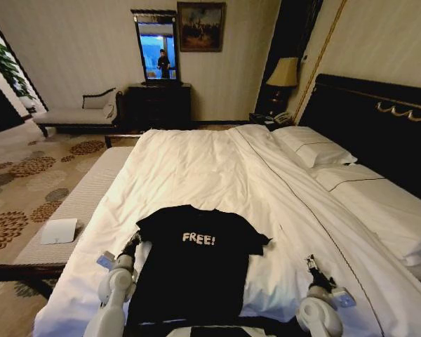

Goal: Fold the clothes on the bed.

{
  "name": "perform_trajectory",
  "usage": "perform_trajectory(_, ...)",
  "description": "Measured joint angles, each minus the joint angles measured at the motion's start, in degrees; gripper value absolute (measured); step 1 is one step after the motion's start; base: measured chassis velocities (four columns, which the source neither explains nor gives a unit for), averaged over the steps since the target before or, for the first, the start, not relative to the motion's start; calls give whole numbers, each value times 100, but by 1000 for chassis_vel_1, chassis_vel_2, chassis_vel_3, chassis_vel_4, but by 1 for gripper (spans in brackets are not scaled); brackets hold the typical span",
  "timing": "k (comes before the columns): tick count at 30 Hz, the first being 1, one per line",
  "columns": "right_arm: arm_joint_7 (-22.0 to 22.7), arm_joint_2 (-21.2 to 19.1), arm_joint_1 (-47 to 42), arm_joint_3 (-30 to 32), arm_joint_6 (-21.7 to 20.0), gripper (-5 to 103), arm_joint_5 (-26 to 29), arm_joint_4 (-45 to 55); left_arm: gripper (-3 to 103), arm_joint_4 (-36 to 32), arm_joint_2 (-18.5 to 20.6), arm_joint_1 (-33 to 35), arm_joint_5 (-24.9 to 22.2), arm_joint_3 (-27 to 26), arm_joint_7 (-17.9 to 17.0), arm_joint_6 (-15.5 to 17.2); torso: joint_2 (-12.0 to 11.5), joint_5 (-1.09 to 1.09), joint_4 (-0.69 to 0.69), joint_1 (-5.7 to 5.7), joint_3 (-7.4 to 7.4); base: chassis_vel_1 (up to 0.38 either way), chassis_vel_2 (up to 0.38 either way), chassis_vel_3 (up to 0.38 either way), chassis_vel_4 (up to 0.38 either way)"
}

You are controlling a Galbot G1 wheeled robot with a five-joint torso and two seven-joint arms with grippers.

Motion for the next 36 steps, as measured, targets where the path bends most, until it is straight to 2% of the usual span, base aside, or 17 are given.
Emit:
perform_trajectory(2, 7, -20, 13, 20, 1, 100, 6, -20, 55, 211, 23, -209, -2, 9, -70, 82, 0, -1, 0, 0, 0, 0, 0, 0, 0)
perform_trajectory(4, 11, -26, 18, 25, 1, 100, 8, -29, 55, 323, 34, -301, 1, 21, -86, 109, 0, -1, -1, 0, 0, 0, 0, 0, 0)
perform_trajectory(6, 21, -34, 36, 27, 1, 100, 9, -45, 66, 528, 54, -459, 35, 39, -96, 143, -1, -1, -1, 1, 0, 0, 0, 0, 0)
perform_trajectory(7, 21, -34, 36, 27, 1, 100, 9, -45, 66, 528, 54, -459, 35, 39, -96, 143, -1, -1, -1, 1, 0, 0, 0, 0, 0)
perform_trajectory(9, 33, -41, 57, 27, 1, 100, 9, -64, 80, 671, 64, -540, 82, 46, -98, 151, -1, -1, 0, 1, 0, 0, 0, 0, 0)
perform_trajectory(10, 40, -45, 70, 24, 1, 100, 8, -76, 80, 718, 69, -566, 100, 48, -98, 155, 0, -1, 0, 1, 0, 0, 0, 0, 0)
perform_trajectory(12, 46, -47, 87, 10, 1, 100, 2, -99, 73, 798, 86, -595, 152, 49, -104, 178, 0, -1, 0, 0, 0, 0, 0, 0, 0)
perform_trajectory(13, 46, -47, 87, 10, 1, 100, 2, -99, 73, 798, 86, -595, 152, 49, -104, 178, 0, -1, 0, 0, 0, 0, 0, 0, 0)
perform_trajectory(16, 52, -37, 101, -15, -2, 100, -22, -130, 57, 875, 117, -601, 256, 49, -110, 183, -1, -1, 1, 1, 1, 0, 0, 0, 0)
perform_trajectory(18, 52, -31, 101, -22, -3, 100, -34, -138, 57, 878, 124, -598, 266, 43, -112, 183, -1, 0, 0, 1, 1, 0, 0, 0, 0)
perform_trajectory(23, 54, -22, 103, -31, -5, 100, -58, -151, 30, 863, 179, -560, 280, 7, -113, 186, -1, 0, 1, 0, 0, 0, 0, 0, 0)
perform_trajectory(25, 55, -22, 103, -32, -5, 100, -61, -151, 30, 882, 182, -571, 282, 7, -113, 186, 0, 0, 1, 0, 0, 0, 0, 0, 0)
perform_trajectory(28, 56, -20, 102, -35, -6, 100, -72, -159, 14, 960, 153, -680, 293, 30, -113, 186, -1, 0, 1, 0, 0, 0, 0, 0, 0)
perform_trajectory(29, 56, -20, 102, -35, -6, 100, -72, -159, 14, 960, 153, -680, 293, 30, -113, 186, -1, 0, 1, 0, 0, 0, 0, 0, 0)
perform_trajectory(31, 59, -16, 91, -41, -6, 100, -92, -172, 4, 1015, 90, -811, 302, 73, -121, 184, -1, -1, 0, 0, 0, 0, 0, 0, 0)
perform_trajectory(36, 60, -10, 76, -45, -6, 100, -109, -173, 0, 1026, 33, -970, 304, 116, -140, 187, -1, 0, -1, 0, 0, 0, 0, 0, 0)
